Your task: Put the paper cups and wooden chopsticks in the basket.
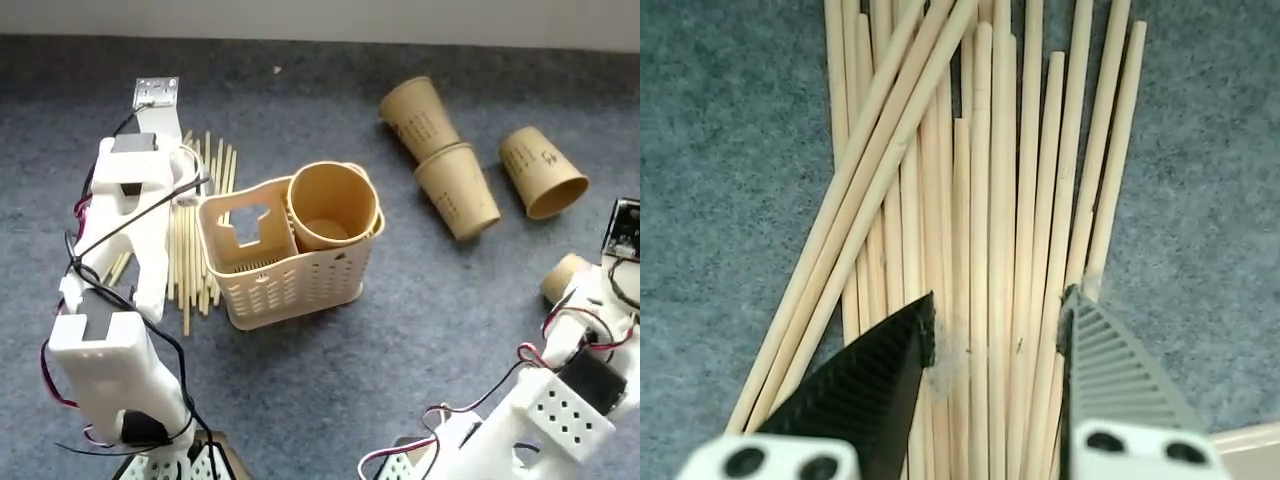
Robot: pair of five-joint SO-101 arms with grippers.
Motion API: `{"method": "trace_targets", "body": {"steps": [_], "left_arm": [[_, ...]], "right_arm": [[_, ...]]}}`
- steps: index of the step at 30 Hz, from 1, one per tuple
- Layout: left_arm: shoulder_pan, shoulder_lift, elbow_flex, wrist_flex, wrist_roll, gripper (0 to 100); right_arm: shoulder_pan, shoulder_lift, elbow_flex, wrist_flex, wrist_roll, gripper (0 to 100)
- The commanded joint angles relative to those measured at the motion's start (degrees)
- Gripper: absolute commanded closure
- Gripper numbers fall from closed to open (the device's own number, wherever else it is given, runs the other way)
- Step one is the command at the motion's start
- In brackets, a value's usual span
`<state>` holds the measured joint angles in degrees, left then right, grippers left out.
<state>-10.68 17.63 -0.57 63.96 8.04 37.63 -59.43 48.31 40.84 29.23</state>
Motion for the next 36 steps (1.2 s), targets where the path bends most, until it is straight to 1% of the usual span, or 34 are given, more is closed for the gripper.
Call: {"method": "trace_targets", "body": {"steps": [1,3,4,6,8,9,13,15,19,20,21,24,27,31,34,36], "left_arm": [[-0.5,-0.9,0.4,-0.6,0.1,78],[-0.5,-0.9,0.9,-0.6,0.1,78],[-0.5,-0.9,0.9,-0.6,0.1,78],[-0.7,-0.9,0.9,-0.6,0.1,78],[-0.7,-1.0,0.9,-0.6,0.1,78],[-0.7,-1.0,0.7,-0.6,0.1,78],[-0.2,-1.0,1.0,-1.7,0.1,78],[-0.6,-1.0,1.0,-1.8,0.1,78],[-0.7,-0.9,1.0,-1.8,0.1,78],[-0.7,-0.9,1.0,-1.8,0.1,78],[-0.7,-0.9,1.0,-1.8,0.1,78],[-0.7,-0.9,1.0,-1.8,0.1,78],[-0.5,-0.9,1.0,-1.8,0.1,78],[-0.3,-0.9,1.0,-1.8,0.1,78],[-0.3,-0.9,1.0,-1.8,0.1,78],[-0.3,-0.9,1.0,-1.8,0.1,78]], "right_arm": [[-6.9,0.0,-13.1,-0.7,-0.5,99.4],[-9.4,-0.1,-16.9,-0.1,-0.5,99.4],[-9.0,-0.1,-17.3,2.4,-0.5,99.4],[-4.7,0.3,-16.2,10.1,-0.7,99.4],[0.9,1.1,-10.3,14.3,-2.5,99.4],[3.0,1.6,-5.7,14.5,-4.5,99.4],[3.7,5.9,9.0,13.9,-11.0,99.3],[3.7,8.7,12.4,13.9,-17.4,99.1],[4.4,13.8,13.5,13.9,-34.8,96.1],[5.1,14.5,13.0,13.8,-37.9,94.7],[6.4,14.9,11.7,13.9,-39.4,93.1],[11.4,14.5,8.1,14.0,-40.0,90.1],[15.0,13.6,5.2,13.7,-39.6,89.7],[15.3,13.0,2.7,13.7,-35.1,89.7],[15.3,13.1,0.7,13.6,-34.0,89.7],[15.3,13.1,0.7,11.2,-34.0,89.7]]}}
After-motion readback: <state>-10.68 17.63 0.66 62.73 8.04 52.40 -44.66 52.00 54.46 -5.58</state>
